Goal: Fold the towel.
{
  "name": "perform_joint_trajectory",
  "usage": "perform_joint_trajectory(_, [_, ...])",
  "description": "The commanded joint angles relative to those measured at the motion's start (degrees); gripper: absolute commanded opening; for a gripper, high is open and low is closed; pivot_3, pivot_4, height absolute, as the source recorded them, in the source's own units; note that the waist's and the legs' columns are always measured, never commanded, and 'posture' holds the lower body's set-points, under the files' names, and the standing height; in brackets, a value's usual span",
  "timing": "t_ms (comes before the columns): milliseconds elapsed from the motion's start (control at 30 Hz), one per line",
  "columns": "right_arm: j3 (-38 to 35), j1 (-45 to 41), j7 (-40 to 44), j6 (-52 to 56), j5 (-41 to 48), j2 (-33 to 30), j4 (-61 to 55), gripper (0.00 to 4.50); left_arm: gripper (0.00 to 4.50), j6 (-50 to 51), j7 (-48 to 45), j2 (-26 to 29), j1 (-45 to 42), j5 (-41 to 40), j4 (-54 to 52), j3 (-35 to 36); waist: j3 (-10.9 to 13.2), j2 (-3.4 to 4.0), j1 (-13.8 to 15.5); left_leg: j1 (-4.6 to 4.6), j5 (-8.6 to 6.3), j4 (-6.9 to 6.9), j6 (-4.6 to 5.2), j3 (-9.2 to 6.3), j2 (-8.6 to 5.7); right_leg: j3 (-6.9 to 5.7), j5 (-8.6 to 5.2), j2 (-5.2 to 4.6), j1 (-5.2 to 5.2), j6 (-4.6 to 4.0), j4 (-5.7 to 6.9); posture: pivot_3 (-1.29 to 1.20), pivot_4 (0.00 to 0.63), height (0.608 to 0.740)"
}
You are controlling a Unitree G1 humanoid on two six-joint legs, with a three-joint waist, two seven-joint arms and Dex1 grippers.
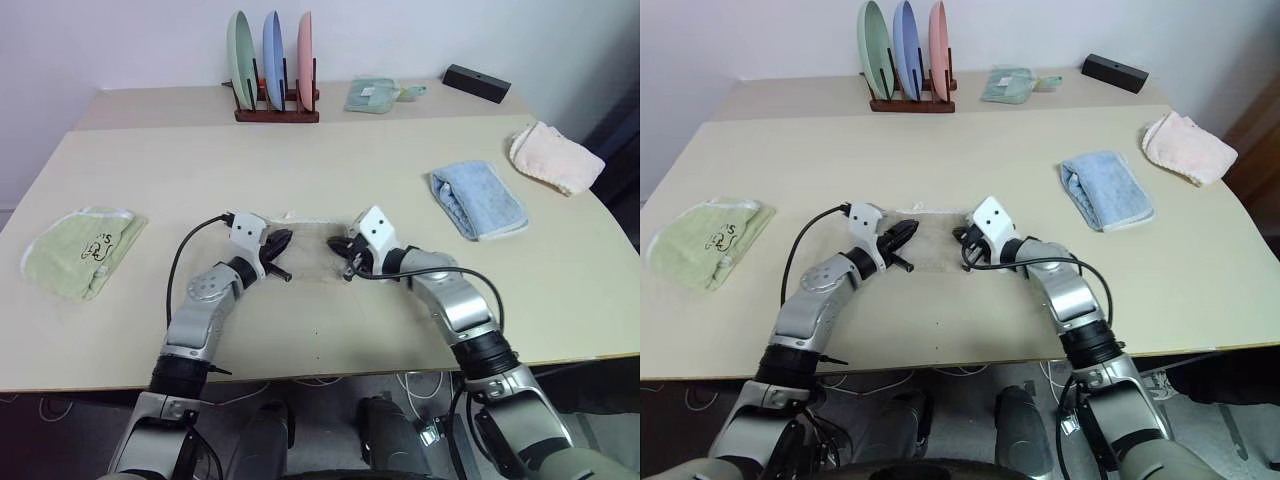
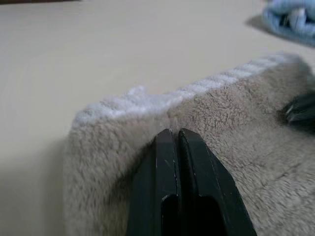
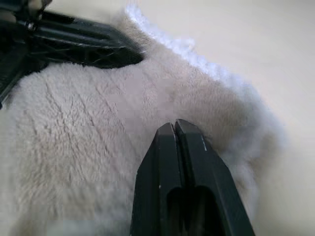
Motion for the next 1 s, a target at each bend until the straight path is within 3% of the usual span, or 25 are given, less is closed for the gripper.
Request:
perform_joint_trajectory(33, [-6.8,0.2,0.8,13.8,8.9,-2.7,-10.6,1.64,0.13,0.4,-2.8,4.6,2.3,-2.8,-11.2,3.8,0.0,0.00,-0.1,-0.11,0.00,0.00,0.00,0.00,0.01,0.01,0.00,0.00,-0.12,0.00,0.02,0.00,0.150,0.740])
perform_joint_trajectory(133, [-11.3,0.7,-0.5,27.5,15.9,-3.8,-15.0,3.18,0.13,0.4,-6.7,9.8,5.9,-2.5,-17.0,3.4,0.0,0.02,0.0,-0.14,0.00,-0.02,0.00,-0.02,0.02,0.00,0.00,0.01,-0.16,-0.02,0.03,0.00,0.150,0.740])
perform_joint_trajectory(233, [-17.4,0.1,-7.0,38.8,20.6,0.8,-15.3,4.48,0.13,0.4,-11.7,14.3,9.2,-3.9,-22.0,2.5,0.0,0.04,0.0,-0.14,-0.01,-0.03,0.01,0.00,0.02,0.00,0.00,0.00,-0.14,-0.04,-0.01,0.00,0.150,0.740])
perform_joint_trajectory(400, [-19.5,0.2,-14.3,44.6,20.4,6.3,-11.1,4.48,0.13,1.3,-18.2,19.4,13.3,-6.5,-28.8,1.4,0.0,0.06,0.1,-0.18,-0.01,-0.03,0.02,0.04,0.02,0.02,0.00,0.00,-0.17,-0.06,-0.02,0.00,0.150,0.740])
perform_joint_trajectory(700, [-18.3,-3.5,-19.8,40.9,20.2,14.1,-2.7,4.48,0.13,3.0,-17.2,20.2,16.3,-7.0,-31.0,3.2,0.0,0.06,-0.9,-0.12,-0.01,-0.03,0.02,0.03,0.09,0.01,0.00,0.09,-0.16,-0.06,0.02,0.00,0.150,0.740])
perform_joint_trajectory(800, [-19.9,-5.7,-21.0,40.4,21.6,17.0,-0.9,3.69,0.13,3.0,-15.9,20.1,16.9,-6.6,-31.2,3.8,0.0,0.07,-1.4,-0.12,-0.01,-0.04,0.02,0.01,0.09,0.01,0.00,0.10,-0.17,-0.05,0.04,0.00,0.150,0.740])
perform_joint_trajectory(1000, [-21.8,-6.8,-22.3,40.8,23.2,18.2,-0.9,0.77,0.13,2.8,-14.1,20.2,17.9,-6.3,-31.2,4.2,0.0,0.09,-1.4,-0.21,-0.01,-0.07,0.02,0.03,0.09,0.04,0.00,0.10,-0.32,-0.05,0.14,0.00,0.150,0.740])
